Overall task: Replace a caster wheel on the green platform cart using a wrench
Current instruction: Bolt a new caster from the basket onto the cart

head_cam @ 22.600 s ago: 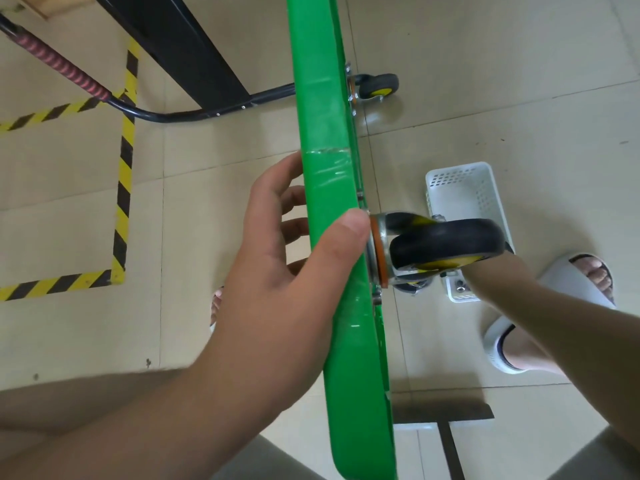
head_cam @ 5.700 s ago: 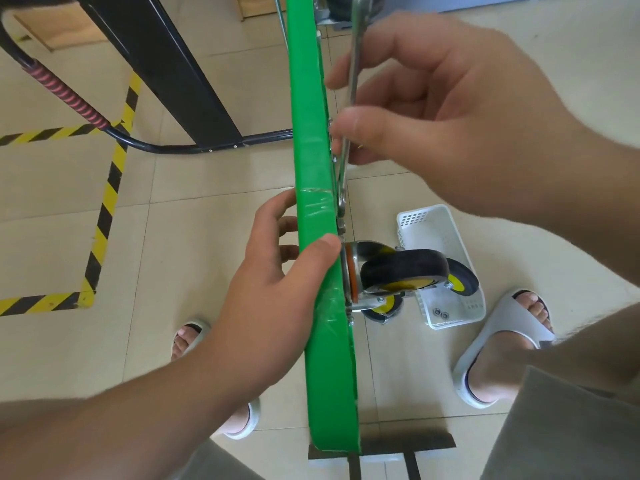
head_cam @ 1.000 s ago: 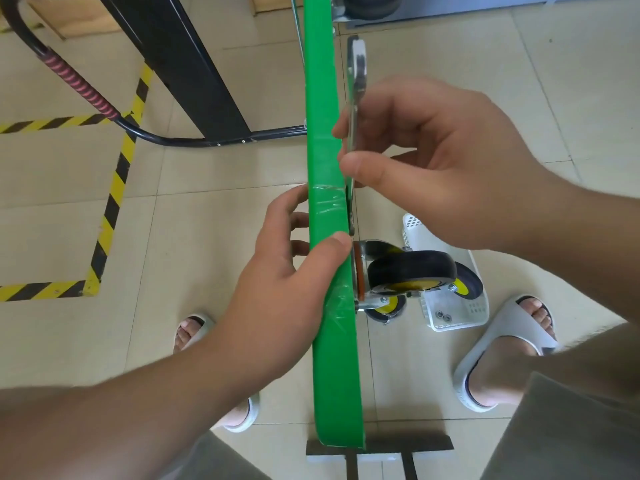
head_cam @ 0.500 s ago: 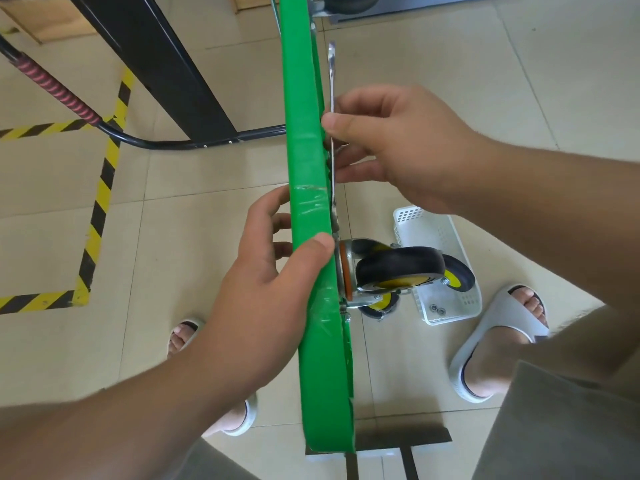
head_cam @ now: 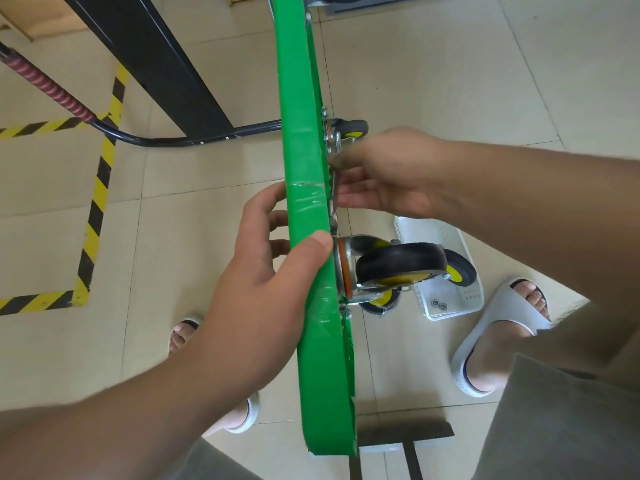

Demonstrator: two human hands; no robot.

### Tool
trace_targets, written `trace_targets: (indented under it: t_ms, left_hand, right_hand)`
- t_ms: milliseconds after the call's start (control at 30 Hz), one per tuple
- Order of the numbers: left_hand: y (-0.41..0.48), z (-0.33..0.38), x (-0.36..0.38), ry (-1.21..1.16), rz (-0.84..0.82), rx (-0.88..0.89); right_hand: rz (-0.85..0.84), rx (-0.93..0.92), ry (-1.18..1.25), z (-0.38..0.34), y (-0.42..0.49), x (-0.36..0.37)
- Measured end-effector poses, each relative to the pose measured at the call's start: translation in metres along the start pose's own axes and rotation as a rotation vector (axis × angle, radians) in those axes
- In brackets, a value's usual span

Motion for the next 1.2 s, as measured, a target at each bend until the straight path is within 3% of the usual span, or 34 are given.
trace_targets:
  t_ms: [133,267,400,500,767,1200]
  left_hand:
    - [-0.001,0.0,0.0,-0.004,-0.012,-0.004]
    - [-0.001,0.001,-0.001,-0.003,-0.006,0.0]
    - [-0.002,0.002,0.0,0.003,-0.001,-0.002]
    - [-0.002,0.003,0.001,-0.003,0.004,0.004]
    - [-0.002,0.003,0.002,-0.007,0.007,0.005]
    - [0.0,0.005,0.001,0.014,-0.001,-0.004]
  right_hand:
    - [0.071,-0.06,-0.039,-0.01,-0.007,-0.011]
    - [0.203,-0.351,-0.174,-0.056,-0.032,-0.025]
    - [0.166,-0.685,-0.373,-0.096,-0.076,-0.008]
    - [0.129,-0.807,-0.501,-0.1,-0.095,0.004]
    - [0.055,-0.806,-0.51,-0.091,-0.089,0.013]
    - [0.053,-0.639,-0.399,-0.072,-0.068,0.009]
Point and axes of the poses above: each hand's wrist, its own y-axis towards the middle knuckle, its own x-axis out of the palm, z = x × y, the point moved 9 cm from there along y, towards the middle knuckle, and after that the axes turned 2 degrees about -z, right-handed, at the moved point
